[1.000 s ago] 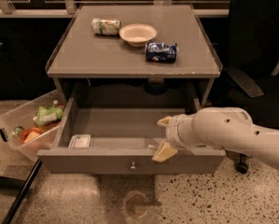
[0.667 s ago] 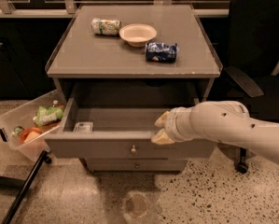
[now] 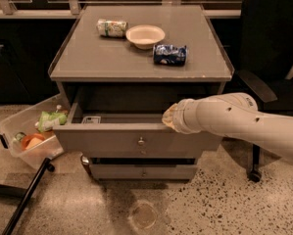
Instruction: Close top drawer
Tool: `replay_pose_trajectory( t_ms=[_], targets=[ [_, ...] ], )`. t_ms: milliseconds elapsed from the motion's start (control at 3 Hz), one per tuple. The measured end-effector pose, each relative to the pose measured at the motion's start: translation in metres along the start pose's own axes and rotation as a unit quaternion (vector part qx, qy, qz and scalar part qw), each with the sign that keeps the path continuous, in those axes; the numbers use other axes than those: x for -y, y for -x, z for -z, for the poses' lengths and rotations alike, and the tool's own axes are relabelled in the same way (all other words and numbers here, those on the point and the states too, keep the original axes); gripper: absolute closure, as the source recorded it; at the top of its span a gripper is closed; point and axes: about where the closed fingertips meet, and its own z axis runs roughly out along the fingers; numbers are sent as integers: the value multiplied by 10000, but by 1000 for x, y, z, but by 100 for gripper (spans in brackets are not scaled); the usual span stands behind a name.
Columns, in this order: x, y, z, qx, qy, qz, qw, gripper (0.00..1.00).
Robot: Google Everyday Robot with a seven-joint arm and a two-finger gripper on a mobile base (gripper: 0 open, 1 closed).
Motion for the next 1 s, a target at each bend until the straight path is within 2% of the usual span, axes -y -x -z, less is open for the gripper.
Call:
replay_pose_trajectory(
  t_ms=[333,1000],
  targets=[
    [11,-3,-6,-48,-14,-92,9999,100],
    [-33,-23,1,132,498,-473,9976,100]
  ],
)
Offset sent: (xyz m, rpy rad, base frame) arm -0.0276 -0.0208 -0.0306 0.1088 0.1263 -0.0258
